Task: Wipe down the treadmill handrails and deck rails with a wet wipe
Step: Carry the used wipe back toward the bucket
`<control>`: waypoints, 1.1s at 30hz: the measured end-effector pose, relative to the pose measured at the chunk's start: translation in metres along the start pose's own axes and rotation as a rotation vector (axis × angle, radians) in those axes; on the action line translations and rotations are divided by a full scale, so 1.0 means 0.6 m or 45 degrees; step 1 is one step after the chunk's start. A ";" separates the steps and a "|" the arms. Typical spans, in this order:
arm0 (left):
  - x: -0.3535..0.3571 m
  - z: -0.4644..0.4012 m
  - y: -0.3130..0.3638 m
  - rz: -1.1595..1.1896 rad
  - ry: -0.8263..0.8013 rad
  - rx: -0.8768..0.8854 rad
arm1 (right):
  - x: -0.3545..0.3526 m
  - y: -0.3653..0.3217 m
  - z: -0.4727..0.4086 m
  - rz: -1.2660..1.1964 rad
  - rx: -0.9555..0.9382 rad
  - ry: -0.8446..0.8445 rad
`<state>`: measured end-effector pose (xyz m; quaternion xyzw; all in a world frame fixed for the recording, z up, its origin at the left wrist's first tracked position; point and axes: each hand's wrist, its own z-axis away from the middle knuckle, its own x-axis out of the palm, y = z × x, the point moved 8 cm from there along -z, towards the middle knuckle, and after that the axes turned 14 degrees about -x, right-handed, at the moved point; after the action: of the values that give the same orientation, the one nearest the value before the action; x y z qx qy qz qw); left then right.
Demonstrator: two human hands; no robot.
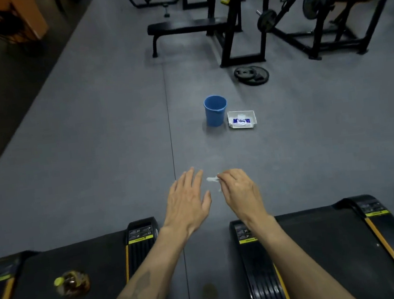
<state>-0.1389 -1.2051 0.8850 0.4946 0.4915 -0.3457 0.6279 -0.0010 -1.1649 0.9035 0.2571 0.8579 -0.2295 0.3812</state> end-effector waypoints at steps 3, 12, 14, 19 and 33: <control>-0.012 -0.029 -0.014 0.010 0.012 0.000 | -0.002 0.011 -0.014 -0.027 0.035 0.065; 0.008 -0.153 -0.012 0.077 -0.006 0.016 | 0.046 0.096 -0.087 -0.043 0.093 0.155; 0.010 -0.207 -0.009 0.087 0.006 0.011 | 0.072 0.135 -0.117 -0.050 0.130 0.161; 0.004 -0.366 0.022 0.049 0.028 0.036 | 0.135 0.246 -0.216 -0.117 0.232 0.166; 0.026 -0.783 0.037 0.283 0.088 -0.060 | 0.308 0.522 -0.496 -0.156 0.313 0.056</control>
<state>-0.2431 -0.7470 0.8634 0.5429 0.4629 -0.2449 0.6566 -0.0744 -0.7010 0.8786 0.2540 0.8455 -0.3500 0.3131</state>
